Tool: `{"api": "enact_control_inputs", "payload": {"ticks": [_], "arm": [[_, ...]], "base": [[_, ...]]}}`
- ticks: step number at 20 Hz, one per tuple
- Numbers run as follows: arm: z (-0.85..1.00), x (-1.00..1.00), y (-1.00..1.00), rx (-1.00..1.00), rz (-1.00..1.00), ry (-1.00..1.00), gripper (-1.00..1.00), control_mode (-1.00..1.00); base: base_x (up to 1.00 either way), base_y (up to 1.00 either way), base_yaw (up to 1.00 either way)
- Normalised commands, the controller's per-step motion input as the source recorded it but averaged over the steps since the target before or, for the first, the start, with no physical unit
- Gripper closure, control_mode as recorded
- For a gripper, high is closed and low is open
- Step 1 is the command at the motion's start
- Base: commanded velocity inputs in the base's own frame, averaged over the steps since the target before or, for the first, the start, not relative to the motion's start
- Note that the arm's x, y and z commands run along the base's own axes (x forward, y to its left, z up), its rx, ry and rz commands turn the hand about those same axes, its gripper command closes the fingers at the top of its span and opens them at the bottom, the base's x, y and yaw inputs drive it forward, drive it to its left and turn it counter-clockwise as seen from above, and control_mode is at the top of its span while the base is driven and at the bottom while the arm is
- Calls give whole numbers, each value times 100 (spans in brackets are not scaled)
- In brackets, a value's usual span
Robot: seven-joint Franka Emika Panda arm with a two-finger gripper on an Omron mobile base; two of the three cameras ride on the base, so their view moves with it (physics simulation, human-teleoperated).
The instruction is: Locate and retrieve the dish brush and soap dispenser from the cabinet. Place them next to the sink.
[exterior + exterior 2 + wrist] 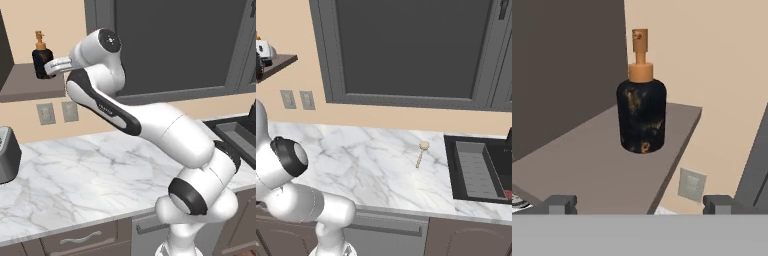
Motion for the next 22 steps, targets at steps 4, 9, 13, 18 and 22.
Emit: {"api": "enact_control_inputs", "payload": {"ticks": [4,9,13,18,22], "arm": [[-1,23,0,0,2,3,-100,-100],[7,16,16,-8,0,6,-100,-100],[3,13,28,-12,-2,2,-100,-100],[-1,21,22,-9,-1,0,-100,-100],[-7,28,27,-1,0,-5,-100,-100]], "base": [[0,0,0],[0,0,0],[0,0,0],[0,0,0],[0,0,0]]}}
